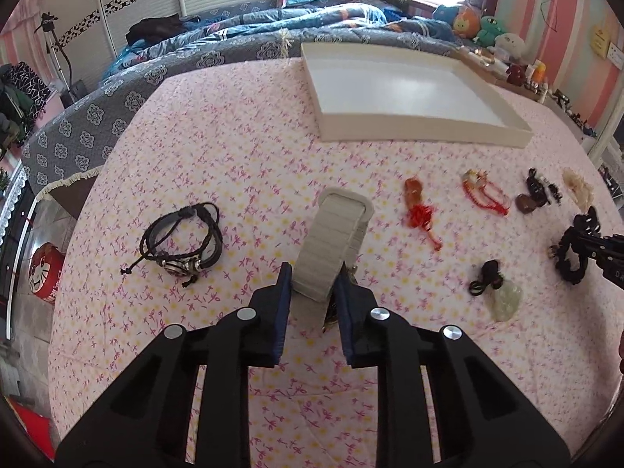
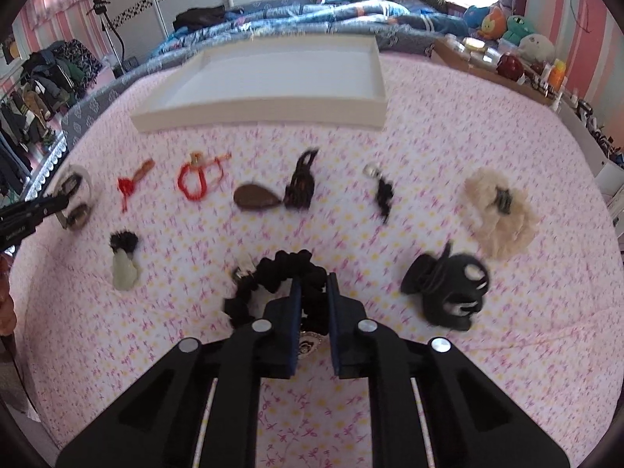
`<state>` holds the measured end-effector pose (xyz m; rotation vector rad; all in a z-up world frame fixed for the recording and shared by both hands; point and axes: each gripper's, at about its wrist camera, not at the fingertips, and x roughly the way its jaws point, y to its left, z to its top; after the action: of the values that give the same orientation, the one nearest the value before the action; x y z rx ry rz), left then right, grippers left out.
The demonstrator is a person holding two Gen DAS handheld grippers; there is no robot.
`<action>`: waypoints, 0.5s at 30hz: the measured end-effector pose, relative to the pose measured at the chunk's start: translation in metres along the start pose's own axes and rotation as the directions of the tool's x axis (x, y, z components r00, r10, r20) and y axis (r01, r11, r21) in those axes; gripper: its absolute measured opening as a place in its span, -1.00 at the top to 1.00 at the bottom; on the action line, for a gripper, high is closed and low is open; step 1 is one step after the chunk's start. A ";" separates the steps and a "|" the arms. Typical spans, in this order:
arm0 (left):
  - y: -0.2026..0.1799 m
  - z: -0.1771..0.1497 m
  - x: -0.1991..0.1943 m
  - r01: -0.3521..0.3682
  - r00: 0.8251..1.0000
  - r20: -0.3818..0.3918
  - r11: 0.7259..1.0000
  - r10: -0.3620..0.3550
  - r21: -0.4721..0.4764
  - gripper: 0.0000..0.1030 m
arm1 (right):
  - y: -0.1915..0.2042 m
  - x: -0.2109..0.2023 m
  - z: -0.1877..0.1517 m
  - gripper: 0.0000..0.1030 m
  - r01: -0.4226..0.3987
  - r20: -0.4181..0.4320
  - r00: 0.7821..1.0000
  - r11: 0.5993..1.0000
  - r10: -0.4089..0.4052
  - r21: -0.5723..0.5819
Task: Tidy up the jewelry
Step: 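Carry the watch in left tool while right tool carries bracelet into white tray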
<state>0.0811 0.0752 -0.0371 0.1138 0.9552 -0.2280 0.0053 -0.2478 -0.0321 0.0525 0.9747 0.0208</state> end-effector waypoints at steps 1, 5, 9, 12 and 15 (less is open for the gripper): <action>-0.002 0.002 -0.005 0.011 1.000 0.007 1.000 -0.011 -0.001 0.61 | -0.003 -0.003 0.004 0.77 -0.002 0.012 1.000 1.000 0.002 0.001; -0.012 0.009 -0.019 0.030 0.999 0.029 0.999 -0.030 0.014 0.61 | -0.012 -0.018 0.023 0.77 -0.003 0.064 0.998 1.000 0.003 -0.005; -0.022 0.025 -0.033 0.061 0.997 0.046 0.998 -0.062 0.028 0.61 | -0.021 -0.032 0.058 0.77 -0.008 0.132 0.991 1.000 0.010 -0.012; -0.032 0.045 -0.042 0.059 0.994 0.084 0.997 -0.063 0.056 0.61 | -0.024 -0.035 0.089 0.77 -0.014 0.159 0.987 1.000 0.018 -0.024; -0.036 0.073 -0.044 0.057 0.993 0.102 0.997 -0.063 0.061 0.61 | -0.021 -0.030 0.119 0.77 -0.012 0.173 0.985 0.999 0.020 -0.044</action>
<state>0.1058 0.0320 0.0404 0.1254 0.8494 -0.3145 0.0868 -0.2738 0.0586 0.0224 0.7991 0.0511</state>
